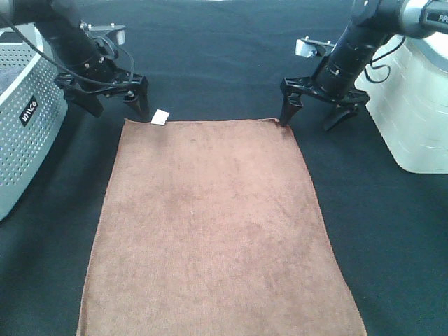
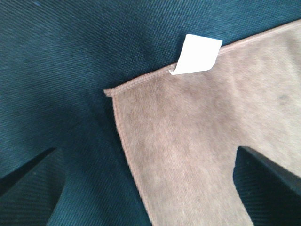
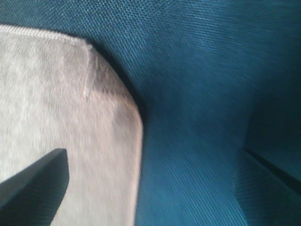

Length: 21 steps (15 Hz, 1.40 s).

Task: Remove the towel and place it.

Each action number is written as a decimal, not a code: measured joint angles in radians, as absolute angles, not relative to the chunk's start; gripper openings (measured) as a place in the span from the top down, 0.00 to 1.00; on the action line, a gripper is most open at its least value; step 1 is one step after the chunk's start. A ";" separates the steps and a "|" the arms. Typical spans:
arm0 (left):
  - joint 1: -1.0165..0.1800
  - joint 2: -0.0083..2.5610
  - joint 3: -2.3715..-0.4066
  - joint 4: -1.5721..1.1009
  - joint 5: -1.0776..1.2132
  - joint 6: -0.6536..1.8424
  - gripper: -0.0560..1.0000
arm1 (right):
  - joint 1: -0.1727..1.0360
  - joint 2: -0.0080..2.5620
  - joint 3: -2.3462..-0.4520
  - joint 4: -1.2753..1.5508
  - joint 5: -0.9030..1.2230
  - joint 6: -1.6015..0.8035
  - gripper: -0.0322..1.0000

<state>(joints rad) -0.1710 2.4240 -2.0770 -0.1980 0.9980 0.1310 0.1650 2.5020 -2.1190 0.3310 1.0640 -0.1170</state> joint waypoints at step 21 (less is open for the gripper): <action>-0.171 2.532 -2.097 -0.224 1.007 0.111 0.10 | 0.196 2.562 -2.140 0.360 0.980 -0.146 0.10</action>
<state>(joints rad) -0.1710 2.5320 -2.0970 -0.2240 1.0070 0.1110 0.1960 2.5620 -2.1400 0.3600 0.9800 -0.1460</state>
